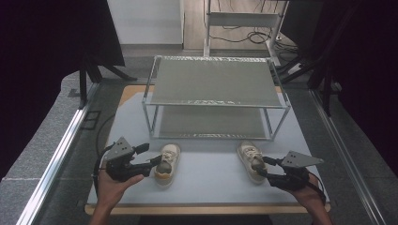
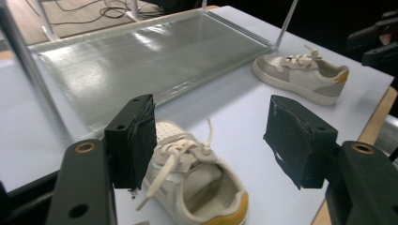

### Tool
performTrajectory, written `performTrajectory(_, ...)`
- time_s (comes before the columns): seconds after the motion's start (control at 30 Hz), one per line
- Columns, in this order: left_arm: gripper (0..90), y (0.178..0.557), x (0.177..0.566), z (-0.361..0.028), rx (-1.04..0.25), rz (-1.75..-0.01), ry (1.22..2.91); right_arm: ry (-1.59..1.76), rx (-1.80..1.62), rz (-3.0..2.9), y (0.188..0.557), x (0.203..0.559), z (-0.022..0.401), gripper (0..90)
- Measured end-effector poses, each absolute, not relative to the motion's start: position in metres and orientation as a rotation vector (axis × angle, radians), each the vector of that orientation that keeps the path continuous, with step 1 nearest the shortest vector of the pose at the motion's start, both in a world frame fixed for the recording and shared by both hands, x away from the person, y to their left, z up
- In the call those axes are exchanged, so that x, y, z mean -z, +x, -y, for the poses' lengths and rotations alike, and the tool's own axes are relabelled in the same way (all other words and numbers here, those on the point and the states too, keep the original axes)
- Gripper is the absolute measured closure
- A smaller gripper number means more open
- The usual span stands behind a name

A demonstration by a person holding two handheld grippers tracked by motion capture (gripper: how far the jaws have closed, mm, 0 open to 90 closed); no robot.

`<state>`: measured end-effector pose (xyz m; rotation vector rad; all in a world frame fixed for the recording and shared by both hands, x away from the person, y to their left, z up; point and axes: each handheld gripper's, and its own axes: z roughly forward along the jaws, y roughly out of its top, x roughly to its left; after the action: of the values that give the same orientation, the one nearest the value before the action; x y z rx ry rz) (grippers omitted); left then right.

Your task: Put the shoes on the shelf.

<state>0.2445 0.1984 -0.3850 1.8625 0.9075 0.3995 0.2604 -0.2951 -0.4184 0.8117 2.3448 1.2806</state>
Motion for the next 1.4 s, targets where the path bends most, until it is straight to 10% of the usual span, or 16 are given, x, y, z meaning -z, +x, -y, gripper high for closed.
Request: performTrajectory(1.4, 52.4, 0.273, 0.427, -0.162, -0.113, -0.47, 2.477, 0.475, -0.975, -2.852, 0.31, 0.439, 0.282, 61.5)
